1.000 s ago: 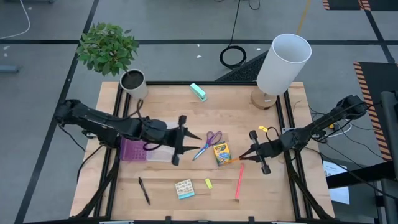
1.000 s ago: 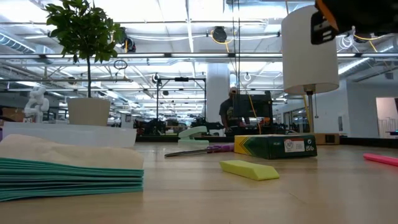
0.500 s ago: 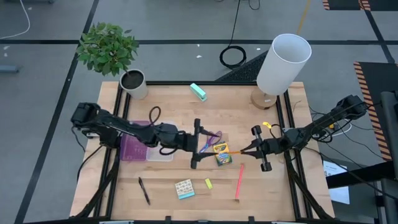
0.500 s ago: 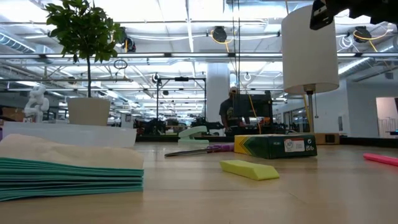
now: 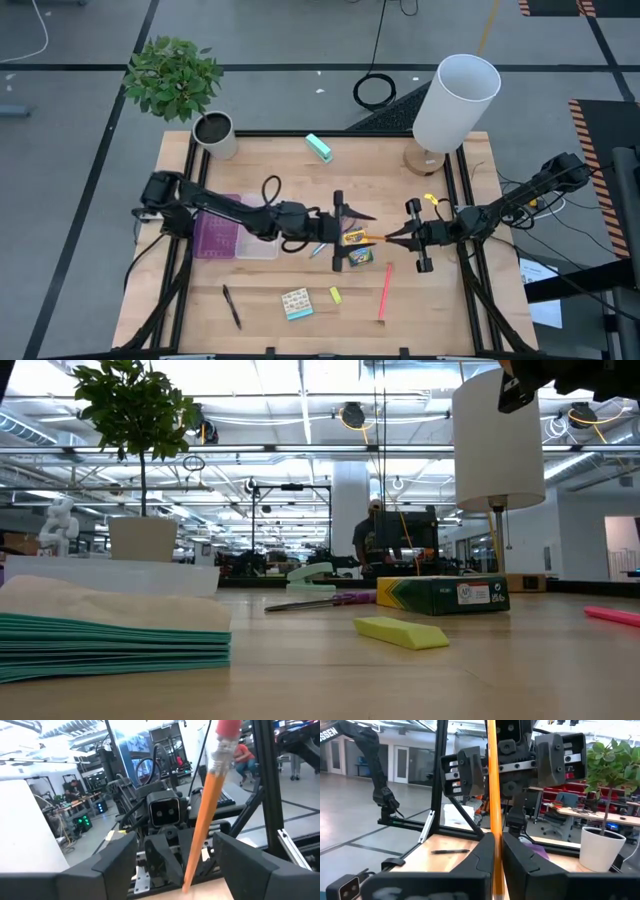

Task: Pack school essentials
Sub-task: Put the orange pencil into the purple supply box

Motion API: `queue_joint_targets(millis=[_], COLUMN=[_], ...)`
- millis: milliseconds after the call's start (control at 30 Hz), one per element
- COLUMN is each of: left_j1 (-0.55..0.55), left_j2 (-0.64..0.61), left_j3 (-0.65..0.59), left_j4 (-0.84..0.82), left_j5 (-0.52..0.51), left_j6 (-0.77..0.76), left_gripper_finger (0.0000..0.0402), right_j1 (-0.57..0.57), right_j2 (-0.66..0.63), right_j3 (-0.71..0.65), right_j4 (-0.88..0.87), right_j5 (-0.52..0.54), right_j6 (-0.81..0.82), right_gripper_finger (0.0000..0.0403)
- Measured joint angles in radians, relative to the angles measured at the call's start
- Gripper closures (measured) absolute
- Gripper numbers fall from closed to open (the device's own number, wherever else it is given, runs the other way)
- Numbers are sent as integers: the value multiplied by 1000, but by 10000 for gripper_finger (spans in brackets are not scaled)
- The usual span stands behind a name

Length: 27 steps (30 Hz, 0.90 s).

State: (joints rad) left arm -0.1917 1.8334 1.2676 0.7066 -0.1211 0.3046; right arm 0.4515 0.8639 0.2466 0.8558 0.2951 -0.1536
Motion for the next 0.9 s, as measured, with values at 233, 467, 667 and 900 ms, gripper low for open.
queue_joint_targets(millis=[233,467,667,900], left_j1=[0,0,0,0], left_j2=[2,2,2,2], left_j3=[4,4,5,6], left_j4=[7,25,64,75], left_j5=[-2,49,99,103], left_j6=[0,-7,-47,-50], left_gripper_finger=[195,250,288,308], right_j1=[0,0,0,0], right_j2=[0,0,0,0], right_j3=[0,0,0,0], right_j4=[9,33,61,60], right_j5=[0,0,-3,-3], right_j6=[-2,-17,-40,-42], right_gripper_finger=[387,387,387,387])
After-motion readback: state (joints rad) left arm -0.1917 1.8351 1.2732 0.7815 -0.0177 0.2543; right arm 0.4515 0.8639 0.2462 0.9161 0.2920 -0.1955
